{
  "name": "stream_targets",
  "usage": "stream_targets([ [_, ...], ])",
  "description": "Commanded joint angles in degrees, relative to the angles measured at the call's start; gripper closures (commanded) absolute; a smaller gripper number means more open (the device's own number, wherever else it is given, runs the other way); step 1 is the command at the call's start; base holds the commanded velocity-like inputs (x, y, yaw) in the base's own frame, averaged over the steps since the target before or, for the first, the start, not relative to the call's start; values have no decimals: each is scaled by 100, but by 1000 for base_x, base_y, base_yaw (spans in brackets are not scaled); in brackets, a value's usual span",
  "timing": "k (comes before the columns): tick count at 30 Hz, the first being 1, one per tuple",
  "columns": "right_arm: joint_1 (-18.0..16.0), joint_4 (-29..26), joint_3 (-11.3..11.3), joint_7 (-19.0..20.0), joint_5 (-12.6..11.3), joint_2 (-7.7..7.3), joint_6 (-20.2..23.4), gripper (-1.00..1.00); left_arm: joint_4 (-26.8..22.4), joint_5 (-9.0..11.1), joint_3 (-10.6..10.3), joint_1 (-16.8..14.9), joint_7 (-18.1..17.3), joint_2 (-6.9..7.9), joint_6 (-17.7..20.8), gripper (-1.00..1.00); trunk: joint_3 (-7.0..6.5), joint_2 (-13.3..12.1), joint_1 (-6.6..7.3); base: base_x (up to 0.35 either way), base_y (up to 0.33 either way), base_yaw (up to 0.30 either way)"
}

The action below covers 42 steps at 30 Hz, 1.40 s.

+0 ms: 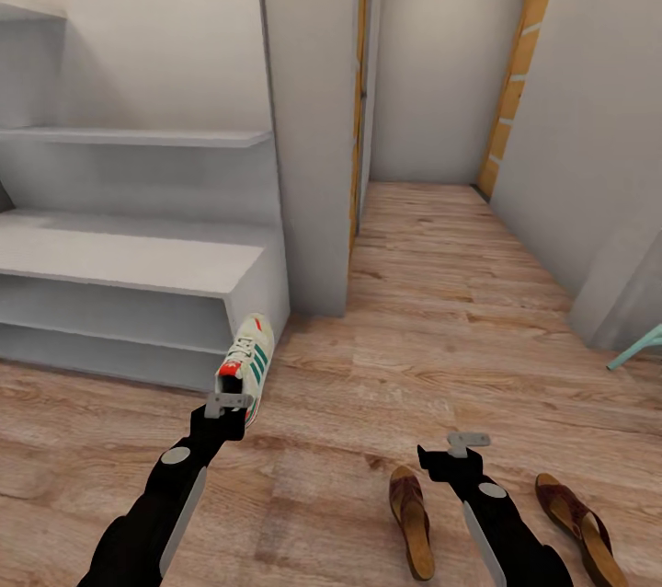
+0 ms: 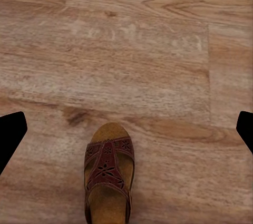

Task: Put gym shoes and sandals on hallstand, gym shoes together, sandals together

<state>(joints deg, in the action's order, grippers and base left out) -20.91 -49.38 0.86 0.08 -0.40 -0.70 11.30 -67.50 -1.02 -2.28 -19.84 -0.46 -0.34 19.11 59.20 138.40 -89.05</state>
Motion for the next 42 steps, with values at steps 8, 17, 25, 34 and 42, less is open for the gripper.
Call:
stream_targets([
  [8, -1, -10, 2, 1, -5, 0, 28, -100, -9, -13, -1, -2, -7, -1, 32, 100, 136, 203, -109, 0, 0, 0],
  [17, -1, 77, 2, 6, -15, -6, -406, -100, -9, -13, -147, -2, -15, -1, 24, 100, 389, 486, -268, 0, 0, 0],
  [25, -1, 642, 2, 1, -9, -7, -1084, -100, -9, -13, -432, -2, -13, -1, 23, 100, 631, 497, -288, 0, 0, 0],
  [34, -1, 741, 2, 6, -9, -3, -1104, -100, -102, -13, -416, -2, -14, -27, 37, 100, 882, 509, -311, 0, 0, 58],
  [42, -1, 746, 2, 10, -12, -7, -1104, -100, -297, -13, -416, -2, -7, -151, 41, 100, 1132, 520, -332, 0, 0, 121],
])
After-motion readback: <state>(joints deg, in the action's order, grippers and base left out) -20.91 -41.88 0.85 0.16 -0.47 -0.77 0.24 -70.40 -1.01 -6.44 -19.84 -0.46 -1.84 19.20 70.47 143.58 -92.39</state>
